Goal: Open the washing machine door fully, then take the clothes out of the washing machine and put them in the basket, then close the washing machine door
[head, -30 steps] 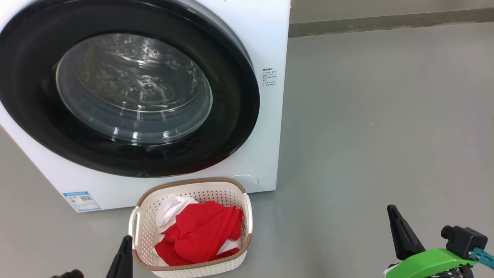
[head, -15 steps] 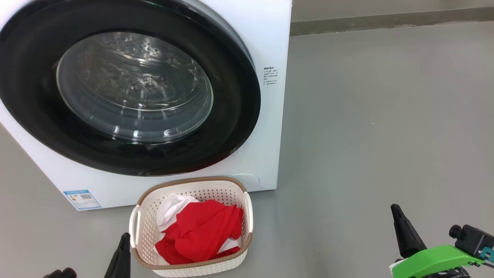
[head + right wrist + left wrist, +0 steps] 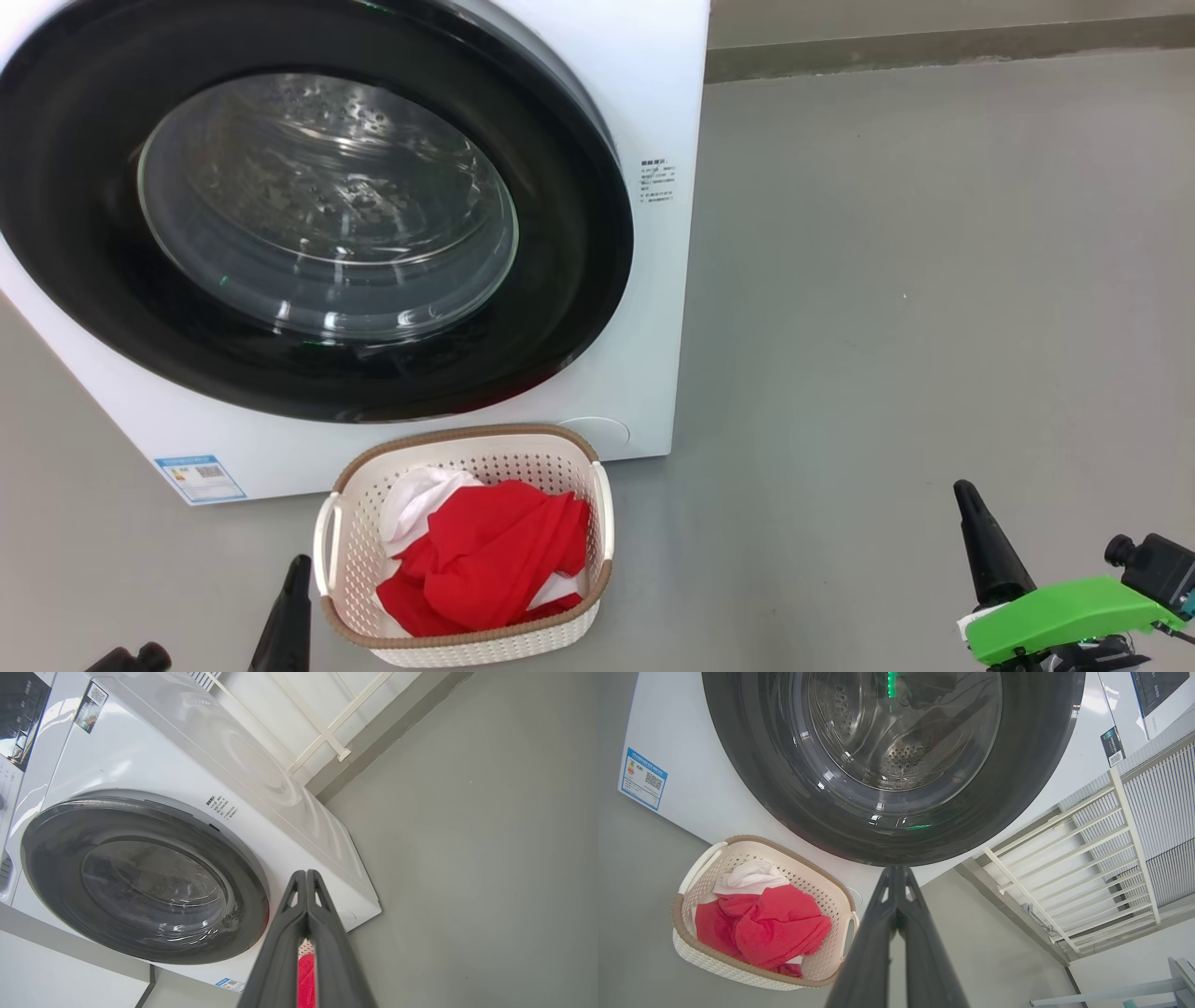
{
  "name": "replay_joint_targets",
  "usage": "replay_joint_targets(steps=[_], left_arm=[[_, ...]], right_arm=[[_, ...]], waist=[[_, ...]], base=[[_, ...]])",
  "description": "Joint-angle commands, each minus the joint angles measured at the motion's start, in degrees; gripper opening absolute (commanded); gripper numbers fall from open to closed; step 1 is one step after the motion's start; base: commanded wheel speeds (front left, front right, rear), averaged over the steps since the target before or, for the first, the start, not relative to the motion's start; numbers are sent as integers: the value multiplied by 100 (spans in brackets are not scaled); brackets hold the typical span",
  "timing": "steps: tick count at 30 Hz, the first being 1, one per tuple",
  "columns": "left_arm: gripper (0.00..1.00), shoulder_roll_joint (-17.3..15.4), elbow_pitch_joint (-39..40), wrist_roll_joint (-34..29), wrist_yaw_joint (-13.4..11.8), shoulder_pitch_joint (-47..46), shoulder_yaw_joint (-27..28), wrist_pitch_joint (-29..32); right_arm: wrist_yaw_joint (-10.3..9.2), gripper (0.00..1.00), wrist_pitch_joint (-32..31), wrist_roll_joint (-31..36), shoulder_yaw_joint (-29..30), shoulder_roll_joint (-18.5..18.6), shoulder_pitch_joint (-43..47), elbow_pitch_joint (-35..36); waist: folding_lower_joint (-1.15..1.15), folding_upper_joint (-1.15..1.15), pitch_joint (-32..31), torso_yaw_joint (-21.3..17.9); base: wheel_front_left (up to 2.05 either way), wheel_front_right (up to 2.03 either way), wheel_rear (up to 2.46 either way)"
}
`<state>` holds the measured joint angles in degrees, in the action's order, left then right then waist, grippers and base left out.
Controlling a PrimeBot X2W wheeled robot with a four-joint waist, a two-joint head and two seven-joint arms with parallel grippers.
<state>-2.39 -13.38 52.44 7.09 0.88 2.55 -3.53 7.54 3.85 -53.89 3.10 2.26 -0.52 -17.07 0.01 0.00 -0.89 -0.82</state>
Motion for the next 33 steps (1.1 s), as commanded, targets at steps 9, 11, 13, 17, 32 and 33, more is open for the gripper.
replay_joint_targets(steps=[9, 11, 13, 17, 32, 33], left_arm=[[0, -42, 86, 730, 24, -342, 180, 181], [0, -42, 79, 860, 25, -356, 189, 214], [0, -42, 73, 990, 25, -371, 198, 247], [0, -43, 61, 1249, 27, -400, 215, 313], [0, -45, 19, 2157, 31, -502, 276, 543], [0, -45, 15, 2222, 31, -510, 281, 560]], right_arm=[[-3, 0, -195, -702, 39, 61, -325, 197], [-3, 0, -228, -827, 51, 61, -335, 201], [-3, 0, -262, -952, 63, 61, -345, 205], [-3, 0, -330, -1202, 88, 61, -364, 214], [-4, 0, -566, -2076, 174, 62, -432, 244], [-4, 0, -583, -2139, 180, 62, -437, 246]], waist=[[-1, 0, 18, 14], [-1, 0, 21, 17], [-1, 0, 25, 19], [-1, 0, 32, 25], [-1, 0, 57, 44], [-1, 0, 58, 45]], base=[[0, 0, 0], [0, 0, 0], [0, 0, 0], [0, 0, 0], [0, 0, 0], [0, 0, 0]])
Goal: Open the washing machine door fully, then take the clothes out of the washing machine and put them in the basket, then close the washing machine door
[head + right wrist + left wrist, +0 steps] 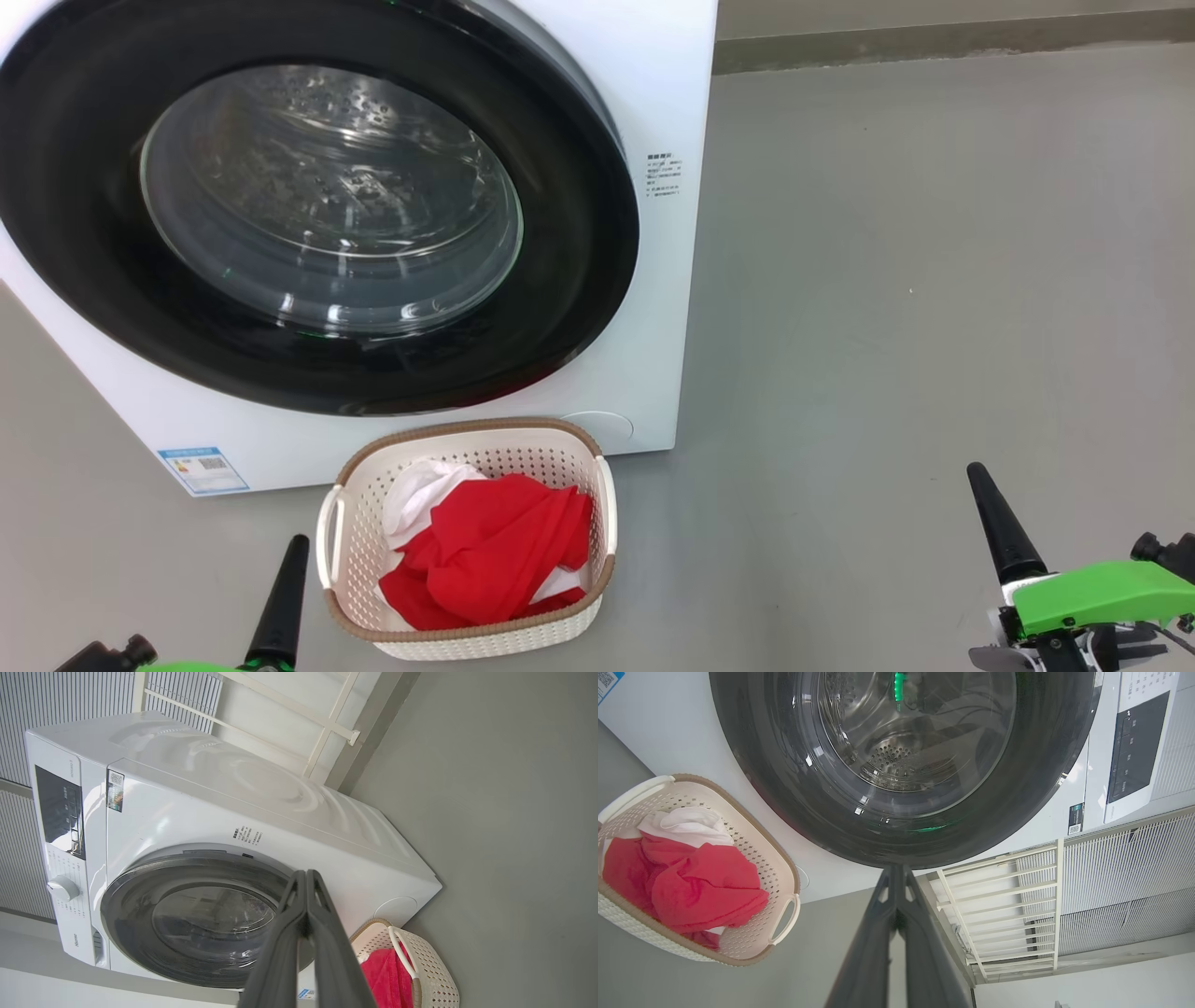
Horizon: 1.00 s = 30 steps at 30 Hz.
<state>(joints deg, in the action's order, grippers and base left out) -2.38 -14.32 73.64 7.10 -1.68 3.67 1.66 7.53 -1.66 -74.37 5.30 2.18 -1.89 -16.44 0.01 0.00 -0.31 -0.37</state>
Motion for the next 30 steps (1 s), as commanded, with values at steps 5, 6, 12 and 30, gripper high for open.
replay_joint_targets(steps=[5, 6, 12, 30], left_arm=[[0, -47, 95, 427, 32, -290, 191, 122], [0, -47, 92, 491, 32, -297, 195, 139], [0, -48, 73, 881, 34, -341, 221, 238], [0, -50, 28, 1851, 39, -451, 287, 484]], right_arm=[[-3, 0, -116, -403, -8, 70, -324, 194], [-3, 0, -132, -465, -2, 70, -329, 197], [-3, 0, -234, -840, 35, 70, -358, 209], [-4, 0, -486, -1775, 127, 71, -430, 242]], waist=[[0, 0, 9, 7], [0, 0, 11, 9], [0, 0, 22, 17], [0, 0, 48, 37]], base=[[0, 0, 0], [0, 0, 0], [0, 0, 0], [0, 0, 0]])
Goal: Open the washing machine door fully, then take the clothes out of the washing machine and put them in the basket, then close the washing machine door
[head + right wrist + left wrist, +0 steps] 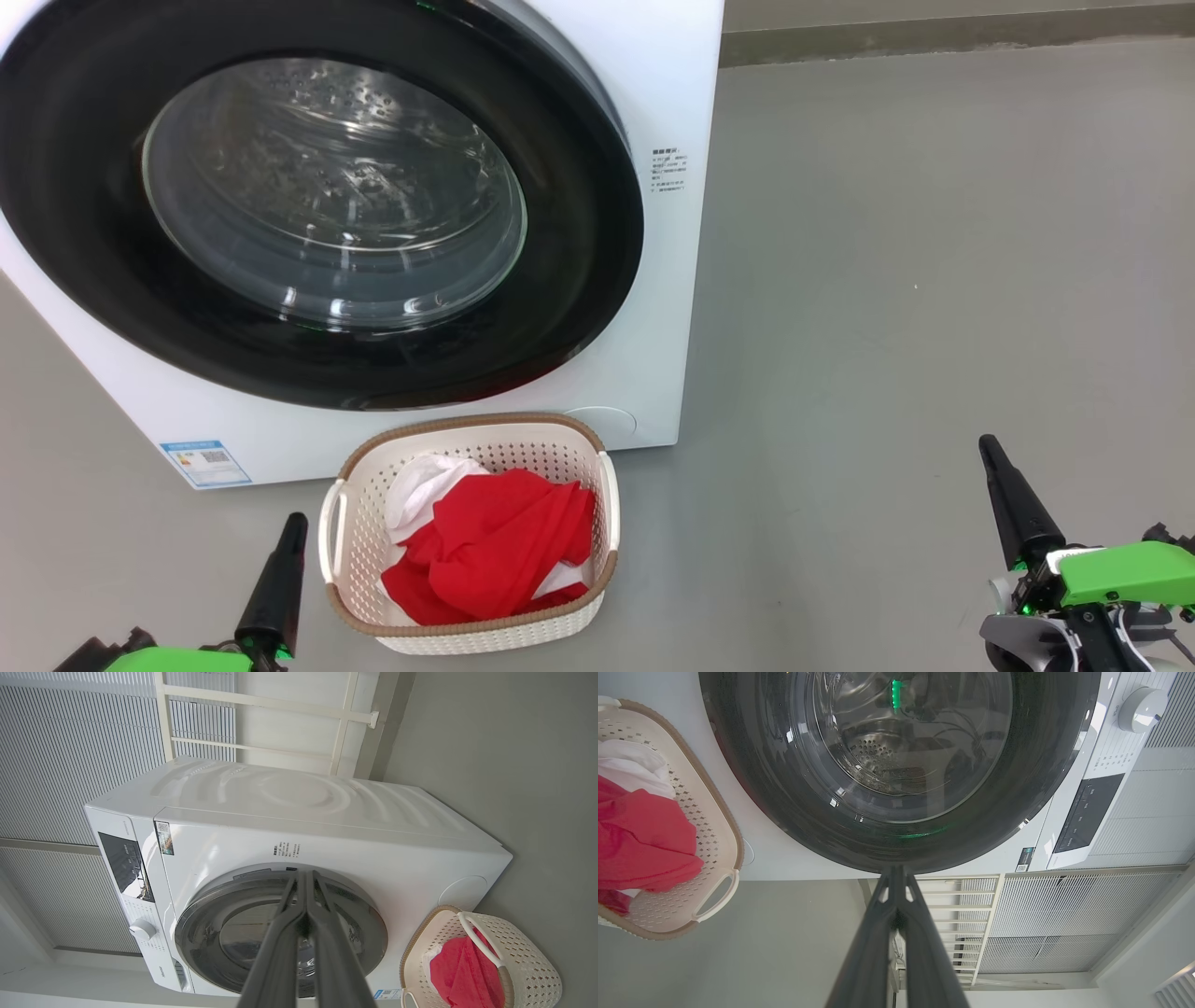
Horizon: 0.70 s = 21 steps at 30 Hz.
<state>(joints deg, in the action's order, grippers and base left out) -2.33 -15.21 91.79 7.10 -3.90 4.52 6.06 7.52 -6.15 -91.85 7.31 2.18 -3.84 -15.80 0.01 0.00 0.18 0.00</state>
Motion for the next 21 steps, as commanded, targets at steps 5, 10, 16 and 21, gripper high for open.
replay_joint_targets(steps=[5, 10, 16, 21], left_arm=[[0, -54, 117, 36, 39, -229, 202, 44], [0, -54, 117, 37, 39, -229, 202, 44], [0, -54, 117, 37, 39, -229, 201, 44], [0, -54, 117, 37, 39, -229, 201, 44]], right_arm=[[-3, 0, -38, -27, -74, 71, -235, 178], [-3, 0, -38, -27, -74, 70, -235, 178], [-3, 0, -38, -26, -73, 70, -235, 178], [-3, 0, -39, -26, -73, 70, -235, 178]], waist=[[0, 0, 0, 0], [0, 0, 0, 0], [0, 0, 0, 0], [0, 0, 0, 0]], base=[[0, 0, 0], [0, 0, 0], [0, 0, 0], [0, 0, 0]])
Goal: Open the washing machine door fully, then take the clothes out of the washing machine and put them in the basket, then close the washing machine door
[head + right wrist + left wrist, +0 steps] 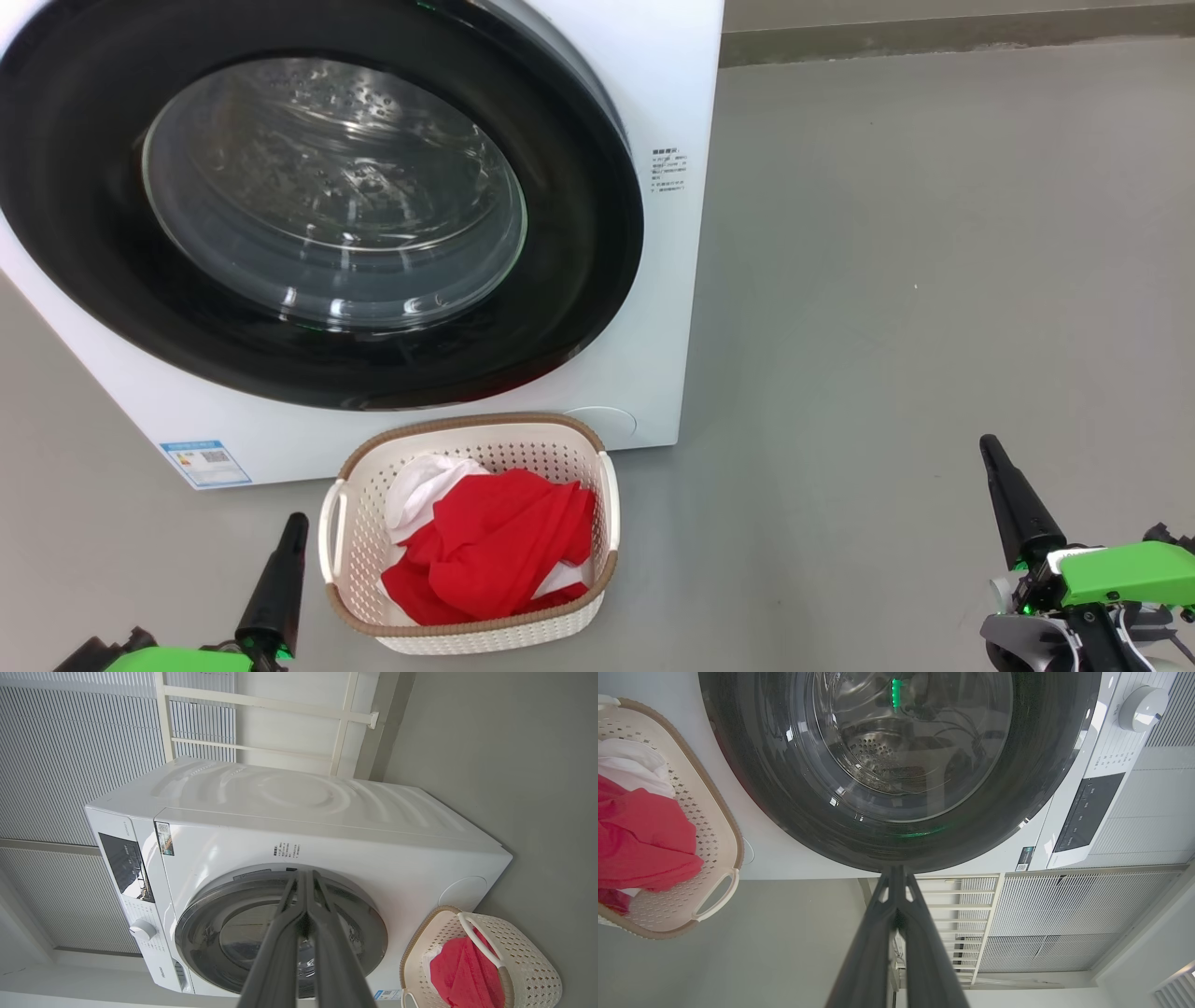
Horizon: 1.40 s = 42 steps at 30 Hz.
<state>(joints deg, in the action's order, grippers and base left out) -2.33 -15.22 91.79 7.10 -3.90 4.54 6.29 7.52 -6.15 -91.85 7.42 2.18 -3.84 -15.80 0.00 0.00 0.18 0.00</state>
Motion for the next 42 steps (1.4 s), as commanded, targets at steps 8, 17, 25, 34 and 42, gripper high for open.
replay_joint_targets(steps=[8, 17, 25, 34, 42], left_arm=[[0, -54, 118, 37, 39, -229, 199, 21], [0, -54, 118, 37, 39, -229, 199, 20], [0, -54, 118, 38, 39, -229, 198, 20], [0, -54, 118, 38, 39, -229, 198, 20], [0, -54, 118, 38, 39, -228, 198, 20]], right_arm=[[-3, 0, -39, -26, -84, 70, -235, 178], [-3, 0, -39, -26, -84, 70, -235, 178], [-3, 0, -39, -26, -84, 70, -235, 178], [-3, 0, -39, -26, -84, 70, -235, 178], [-3, 0, -39, -26, -84, 70, -235, 178]], waist=[[0, 0, 0, 0], [0, 0, 0, 0], [0, 0, 0, 0], [0, 0, 0, 0], [0, 0, 0, 0]], base=[[0, 0, 0], [0, 0, 0], [0, 0, 0], [0, 0, 0], [0, 0, 0]])
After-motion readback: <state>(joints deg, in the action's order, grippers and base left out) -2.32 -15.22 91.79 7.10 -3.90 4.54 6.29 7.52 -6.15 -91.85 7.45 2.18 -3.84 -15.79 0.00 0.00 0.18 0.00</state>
